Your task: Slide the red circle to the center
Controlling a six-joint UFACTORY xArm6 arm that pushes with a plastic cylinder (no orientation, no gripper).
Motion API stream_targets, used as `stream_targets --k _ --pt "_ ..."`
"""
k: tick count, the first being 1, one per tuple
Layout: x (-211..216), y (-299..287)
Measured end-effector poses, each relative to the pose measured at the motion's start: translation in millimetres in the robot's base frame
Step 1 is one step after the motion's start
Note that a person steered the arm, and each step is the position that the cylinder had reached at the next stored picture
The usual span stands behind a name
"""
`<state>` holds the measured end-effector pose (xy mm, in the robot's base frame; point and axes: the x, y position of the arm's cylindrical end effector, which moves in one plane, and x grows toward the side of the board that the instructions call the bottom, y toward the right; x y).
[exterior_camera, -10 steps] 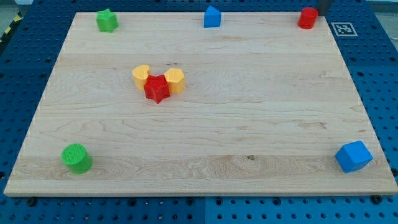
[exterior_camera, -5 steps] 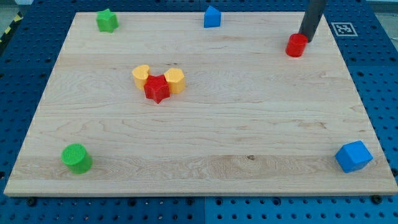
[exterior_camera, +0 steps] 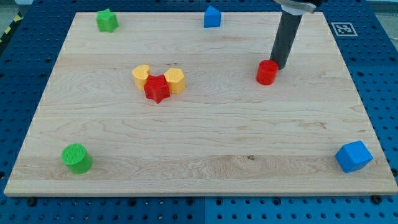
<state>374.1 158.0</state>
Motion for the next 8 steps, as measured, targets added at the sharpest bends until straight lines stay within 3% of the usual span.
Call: stream_targets --k 1,2,4,5,7,8 --pt "9 20" --pt "10 -2" --pt "25 -108" --pt "39 -121" --pt "77 -84" --pt "79 -123"
